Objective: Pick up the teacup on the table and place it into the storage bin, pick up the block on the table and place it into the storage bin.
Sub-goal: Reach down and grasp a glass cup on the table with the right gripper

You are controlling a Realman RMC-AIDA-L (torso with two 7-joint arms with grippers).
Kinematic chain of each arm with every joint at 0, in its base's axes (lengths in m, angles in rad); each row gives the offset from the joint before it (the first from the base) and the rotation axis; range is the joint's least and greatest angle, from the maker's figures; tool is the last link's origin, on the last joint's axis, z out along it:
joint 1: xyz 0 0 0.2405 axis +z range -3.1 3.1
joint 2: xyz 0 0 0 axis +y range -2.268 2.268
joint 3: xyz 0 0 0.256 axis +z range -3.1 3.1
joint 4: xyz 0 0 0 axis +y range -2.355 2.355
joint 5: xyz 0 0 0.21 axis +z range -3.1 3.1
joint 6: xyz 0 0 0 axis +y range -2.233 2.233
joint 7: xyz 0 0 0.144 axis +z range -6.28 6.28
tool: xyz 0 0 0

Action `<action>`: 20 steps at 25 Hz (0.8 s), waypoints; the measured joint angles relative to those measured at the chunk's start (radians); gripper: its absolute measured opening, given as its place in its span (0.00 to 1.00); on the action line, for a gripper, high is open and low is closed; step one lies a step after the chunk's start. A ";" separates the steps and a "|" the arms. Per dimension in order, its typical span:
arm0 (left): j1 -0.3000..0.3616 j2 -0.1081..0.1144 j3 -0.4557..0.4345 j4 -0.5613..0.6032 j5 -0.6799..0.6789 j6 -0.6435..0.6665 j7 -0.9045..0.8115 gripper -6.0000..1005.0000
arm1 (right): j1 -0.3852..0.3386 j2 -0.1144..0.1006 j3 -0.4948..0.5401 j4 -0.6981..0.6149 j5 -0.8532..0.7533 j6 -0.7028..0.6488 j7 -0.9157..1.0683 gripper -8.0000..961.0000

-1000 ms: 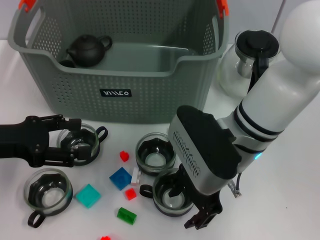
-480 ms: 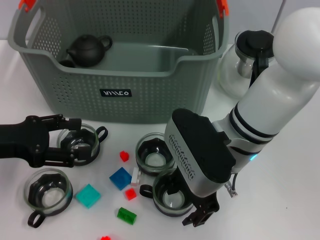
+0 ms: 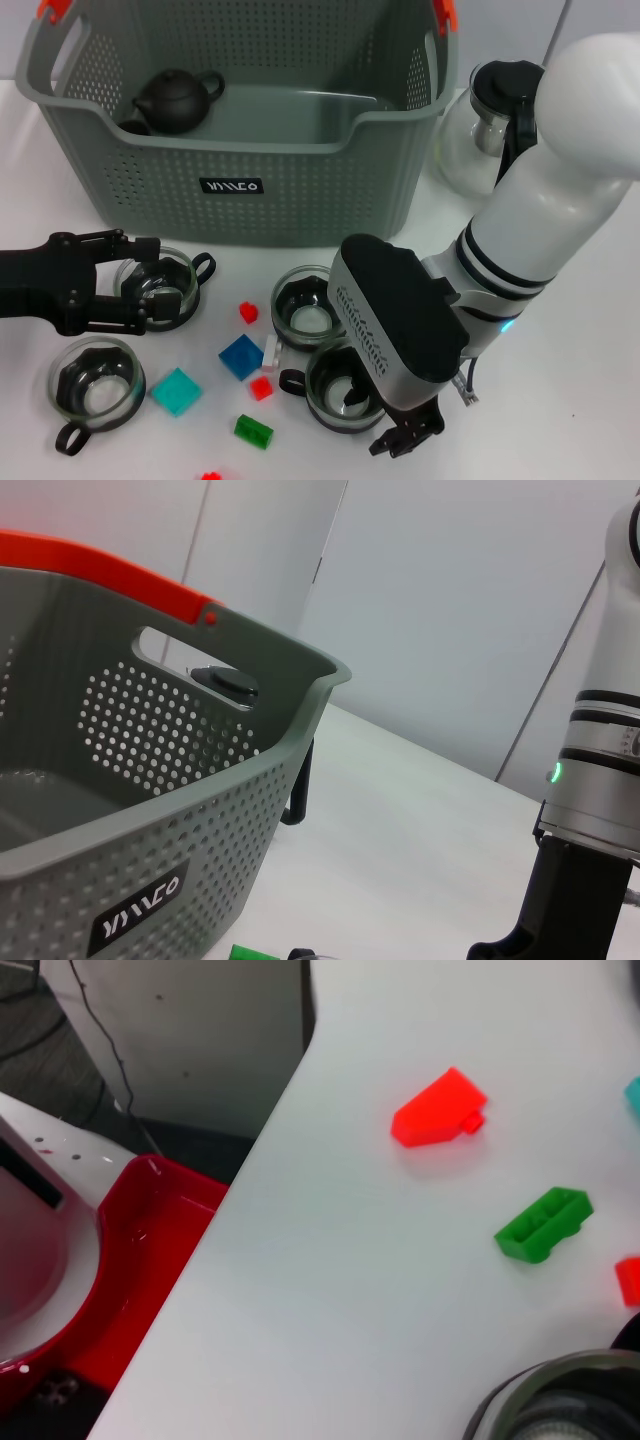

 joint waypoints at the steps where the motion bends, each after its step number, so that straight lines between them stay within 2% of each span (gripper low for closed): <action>1: 0.000 0.000 0.000 0.000 0.000 0.000 0.000 0.93 | 0.000 0.000 -0.001 0.000 0.000 0.000 0.000 0.63; 4: 0.000 0.000 0.000 0.000 0.000 0.000 0.000 0.93 | 0.000 0.000 -0.002 0.000 -0.001 0.001 0.007 0.59; 10: 0.003 0.000 0.000 0.000 0.000 -0.001 0.000 0.93 | 0.000 0.000 -0.004 -0.004 -0.001 0.002 0.025 0.59; 12: 0.004 0.000 0.000 0.000 -0.001 -0.002 0.000 0.93 | 0.003 0.000 -0.004 -0.008 -0.001 0.002 0.045 0.48; 20: 0.005 0.000 0.000 0.000 0.000 -0.002 0.000 0.92 | 0.013 0.000 -0.017 -0.009 -0.005 0.000 0.091 0.32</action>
